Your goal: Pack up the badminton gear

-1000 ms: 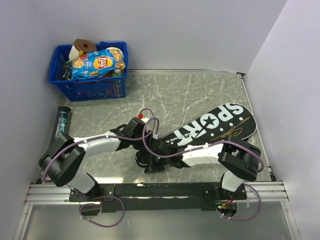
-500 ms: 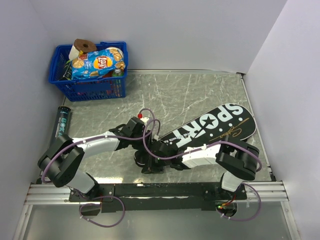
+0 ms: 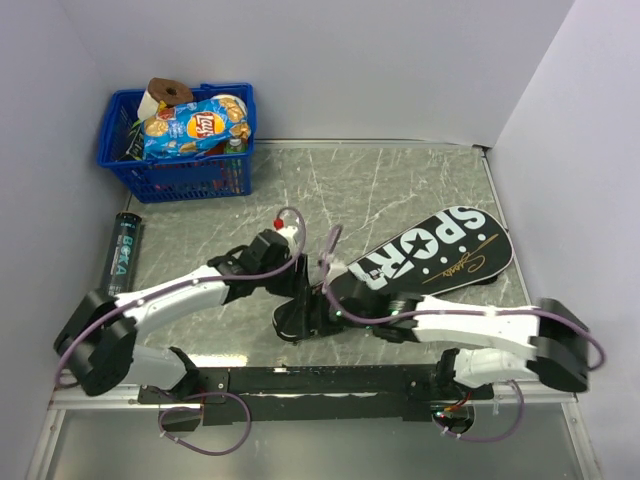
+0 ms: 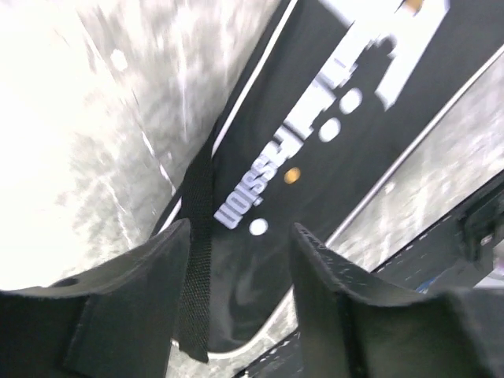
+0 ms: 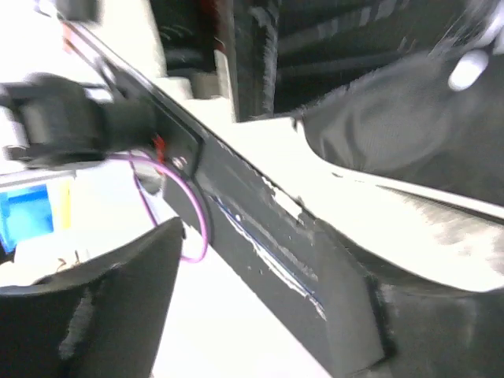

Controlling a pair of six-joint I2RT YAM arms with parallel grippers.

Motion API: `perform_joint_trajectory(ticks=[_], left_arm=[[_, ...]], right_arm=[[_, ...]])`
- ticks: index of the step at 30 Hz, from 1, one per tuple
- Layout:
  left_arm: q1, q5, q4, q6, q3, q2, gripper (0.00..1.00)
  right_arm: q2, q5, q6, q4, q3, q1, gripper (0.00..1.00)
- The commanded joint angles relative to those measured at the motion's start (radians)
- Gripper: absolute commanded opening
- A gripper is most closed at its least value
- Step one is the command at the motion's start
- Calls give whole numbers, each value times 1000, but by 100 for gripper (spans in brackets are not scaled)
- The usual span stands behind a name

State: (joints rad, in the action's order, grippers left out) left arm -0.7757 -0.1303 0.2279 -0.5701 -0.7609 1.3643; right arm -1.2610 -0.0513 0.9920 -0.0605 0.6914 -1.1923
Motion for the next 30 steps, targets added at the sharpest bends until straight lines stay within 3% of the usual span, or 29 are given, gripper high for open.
perform_joint_trajectory(ticks=[1, 2, 9, 14, 21, 30], left_arm=[[6, 115, 63, -1, -115, -123, 66], [9, 151, 77, 4, -142, -137, 70], [46, 306, 166, 55, -265, -217, 97], [50, 423, 176, 81, -330, -244, 96], [53, 580, 154, 134, -344, -307, 97], [58, 666, 188, 145, -390, -315, 96]], right_arm=[[161, 186, -168, -298, 126, 46, 88], [175, 218, -208, -335, 143, 65, 100], [247, 202, -395, -507, 238, 328, 100], [265, 226, -565, -515, 279, 486, 100], [177, 392, -685, -538, 393, 505, 100], [213, 306, -693, -461, 338, 556, 100]])
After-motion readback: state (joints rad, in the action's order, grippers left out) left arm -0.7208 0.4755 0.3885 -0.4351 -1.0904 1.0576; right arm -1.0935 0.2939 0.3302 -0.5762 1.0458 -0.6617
